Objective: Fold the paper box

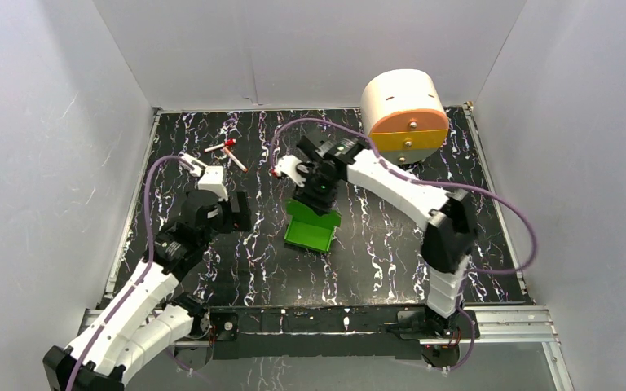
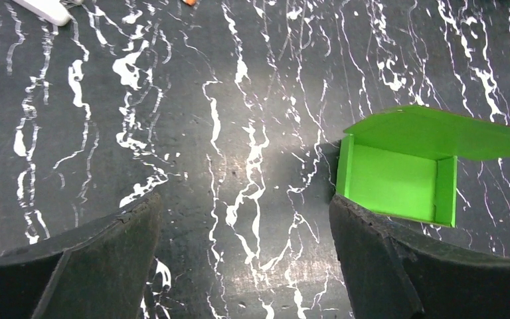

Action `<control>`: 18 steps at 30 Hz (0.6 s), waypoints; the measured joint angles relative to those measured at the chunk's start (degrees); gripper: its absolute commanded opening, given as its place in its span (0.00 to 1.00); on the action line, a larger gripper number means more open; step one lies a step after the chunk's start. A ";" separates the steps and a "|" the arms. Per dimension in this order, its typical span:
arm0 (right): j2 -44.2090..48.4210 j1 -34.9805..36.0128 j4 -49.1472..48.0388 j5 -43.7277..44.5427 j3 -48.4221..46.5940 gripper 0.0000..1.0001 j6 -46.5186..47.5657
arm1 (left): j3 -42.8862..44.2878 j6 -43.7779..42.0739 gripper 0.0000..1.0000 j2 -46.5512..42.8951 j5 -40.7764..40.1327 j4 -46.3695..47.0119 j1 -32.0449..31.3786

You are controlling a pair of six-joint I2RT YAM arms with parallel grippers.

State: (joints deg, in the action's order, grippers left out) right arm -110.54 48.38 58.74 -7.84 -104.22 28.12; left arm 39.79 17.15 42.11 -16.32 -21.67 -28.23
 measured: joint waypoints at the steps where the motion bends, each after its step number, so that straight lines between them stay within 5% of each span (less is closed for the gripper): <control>1: 3.21 -0.13 -0.24 0.20 3.41 0.56 -0.17 | 0.02 -0.24 0.92 0.96 0.98 0.50 0.00; 11: 31.17 -0.42 -0.24 0.44 33.44 0.56 -0.96 | 4.31 -4.31 0.92 14.58 7.89 3.45 0.00; 18: 39.85 -0.39 -0.20 0.42 47.98 0.56 -0.96 | 9.29 -9.33 0.92 24.04 14.58 6.12 0.00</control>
State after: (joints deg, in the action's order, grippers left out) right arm -70.70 47.99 58.54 -7.42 -56.25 27.16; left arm 49.08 7.81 66.15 -1.74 -15.55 -28.23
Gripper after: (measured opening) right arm 0.559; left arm 0.919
